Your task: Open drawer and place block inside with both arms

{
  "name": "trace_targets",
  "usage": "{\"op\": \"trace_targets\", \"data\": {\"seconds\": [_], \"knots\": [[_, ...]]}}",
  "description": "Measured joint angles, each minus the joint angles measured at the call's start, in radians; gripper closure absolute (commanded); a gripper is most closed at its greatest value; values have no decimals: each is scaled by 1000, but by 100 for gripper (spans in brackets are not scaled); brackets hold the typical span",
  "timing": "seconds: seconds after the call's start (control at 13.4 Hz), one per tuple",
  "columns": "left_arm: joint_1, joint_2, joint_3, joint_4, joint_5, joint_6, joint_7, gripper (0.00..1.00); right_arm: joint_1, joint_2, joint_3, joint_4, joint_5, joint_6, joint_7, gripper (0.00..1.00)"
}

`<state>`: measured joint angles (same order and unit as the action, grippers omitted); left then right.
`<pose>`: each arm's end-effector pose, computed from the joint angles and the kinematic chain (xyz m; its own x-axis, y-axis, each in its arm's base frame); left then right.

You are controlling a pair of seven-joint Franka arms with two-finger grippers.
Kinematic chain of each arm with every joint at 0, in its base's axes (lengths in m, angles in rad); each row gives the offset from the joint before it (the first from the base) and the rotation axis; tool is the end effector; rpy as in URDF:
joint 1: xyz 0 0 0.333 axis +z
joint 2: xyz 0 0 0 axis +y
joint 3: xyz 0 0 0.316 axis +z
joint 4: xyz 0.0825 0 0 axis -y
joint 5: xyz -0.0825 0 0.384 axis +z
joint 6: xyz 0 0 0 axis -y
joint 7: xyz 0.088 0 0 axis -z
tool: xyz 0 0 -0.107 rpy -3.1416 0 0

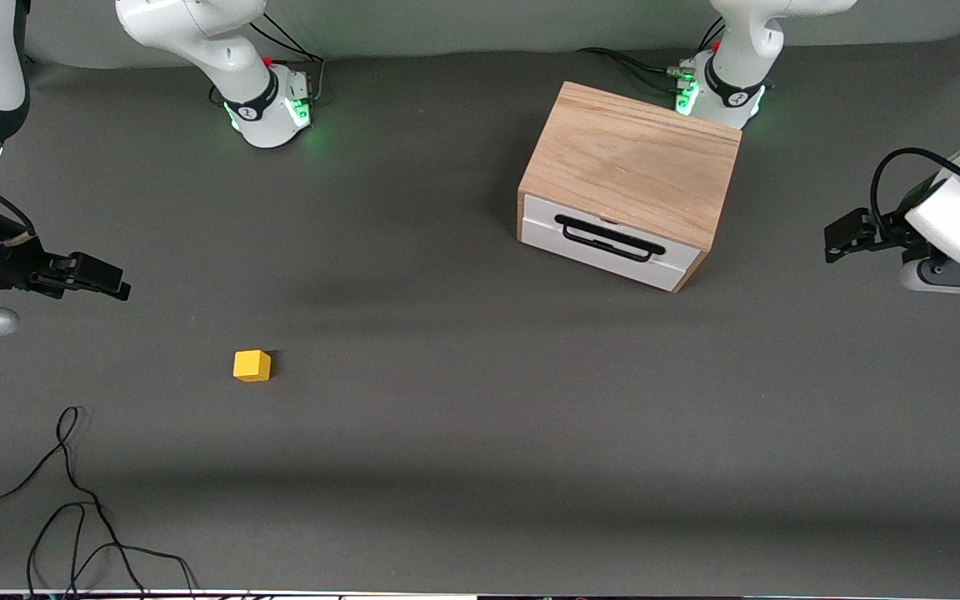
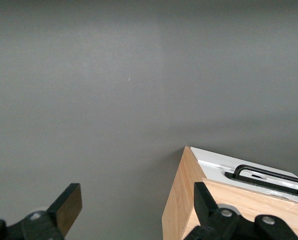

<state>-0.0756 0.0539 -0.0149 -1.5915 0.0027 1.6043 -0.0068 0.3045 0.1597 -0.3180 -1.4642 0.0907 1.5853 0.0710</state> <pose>0.5697 -0.0512 0.5872 0.9957 -0.0836 -0.0411 -0.0838 -0.9965 -0.0022 0.6016 0.0164 0.5879 0.9960 -0.0834 -0.0335 -0.0847 -0.9957 -0.0386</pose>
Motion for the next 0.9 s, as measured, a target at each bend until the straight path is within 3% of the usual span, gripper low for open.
{"op": "trace_targets", "data": {"seconds": [0.6, 0.9], "knots": [[-171, 39, -22, 0, -4, 69, -404, 0, 4, -1, 2, 3, 0, 0, 0, 0], [-271, 40, -24, 0, -5, 70, -736, 0, 4, 0, 2, 2, 0, 0, 0, 0]]}}
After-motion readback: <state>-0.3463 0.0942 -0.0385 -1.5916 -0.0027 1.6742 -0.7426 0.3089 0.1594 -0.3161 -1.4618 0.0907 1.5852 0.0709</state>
